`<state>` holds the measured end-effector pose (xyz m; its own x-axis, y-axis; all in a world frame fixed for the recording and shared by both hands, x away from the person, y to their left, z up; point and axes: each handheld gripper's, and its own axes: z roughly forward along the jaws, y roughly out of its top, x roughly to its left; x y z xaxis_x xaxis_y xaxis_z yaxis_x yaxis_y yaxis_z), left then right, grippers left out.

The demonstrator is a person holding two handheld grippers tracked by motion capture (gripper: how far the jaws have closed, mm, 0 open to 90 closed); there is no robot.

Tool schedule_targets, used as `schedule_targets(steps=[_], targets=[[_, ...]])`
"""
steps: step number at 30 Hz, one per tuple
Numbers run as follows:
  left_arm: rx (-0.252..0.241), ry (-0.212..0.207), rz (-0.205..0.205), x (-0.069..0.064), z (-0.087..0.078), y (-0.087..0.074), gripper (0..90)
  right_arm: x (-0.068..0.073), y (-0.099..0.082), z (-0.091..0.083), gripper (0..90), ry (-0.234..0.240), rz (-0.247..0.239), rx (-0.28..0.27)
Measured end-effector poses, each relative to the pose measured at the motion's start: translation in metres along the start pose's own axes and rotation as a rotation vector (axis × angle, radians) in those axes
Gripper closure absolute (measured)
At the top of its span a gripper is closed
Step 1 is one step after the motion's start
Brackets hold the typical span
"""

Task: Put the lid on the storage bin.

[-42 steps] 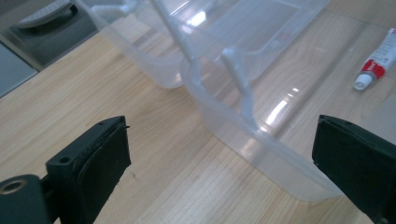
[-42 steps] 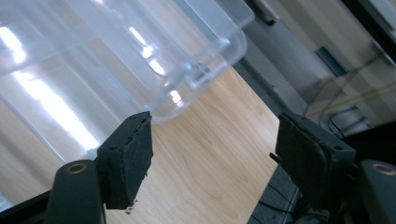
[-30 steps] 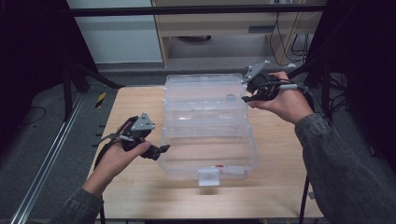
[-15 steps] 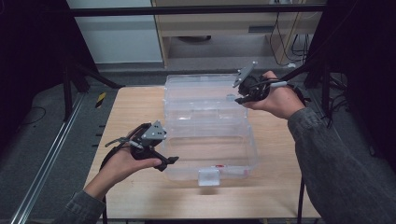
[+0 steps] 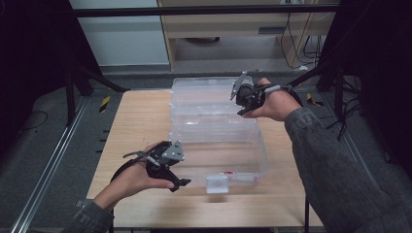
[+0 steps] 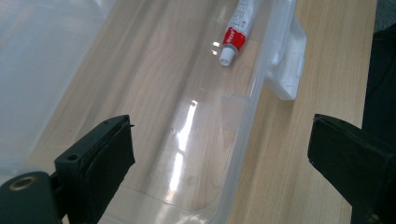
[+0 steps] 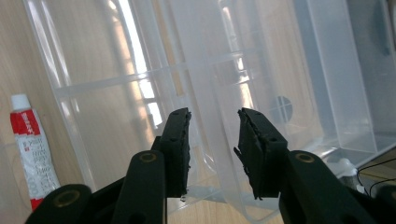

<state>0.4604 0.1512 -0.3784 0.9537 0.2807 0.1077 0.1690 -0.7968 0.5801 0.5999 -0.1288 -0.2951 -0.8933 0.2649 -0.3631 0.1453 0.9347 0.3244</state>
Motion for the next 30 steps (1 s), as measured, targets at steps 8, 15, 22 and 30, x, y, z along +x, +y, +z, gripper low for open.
schedule_targets(steps=[8,15,22,30], targets=[[0.038,-0.037,0.007,0.000,0.012,-0.002,16.6,-0.001,0.003,0.004,67.9,0.018,-0.043,0.017],[0.068,-0.054,0.019,-0.001,0.019,-0.003,28.0,-0.003,0.002,0.010,73.8,0.017,-0.065,0.046],[0.089,-0.058,0.022,-0.001,0.024,-0.007,38.1,-0.002,0.003,0.011,77.1,0.013,-0.086,0.049],[0.121,-0.076,0.020,0.000,0.029,-0.010,57.2,0.000,0.004,0.012,77.4,0.004,-0.086,0.049]])
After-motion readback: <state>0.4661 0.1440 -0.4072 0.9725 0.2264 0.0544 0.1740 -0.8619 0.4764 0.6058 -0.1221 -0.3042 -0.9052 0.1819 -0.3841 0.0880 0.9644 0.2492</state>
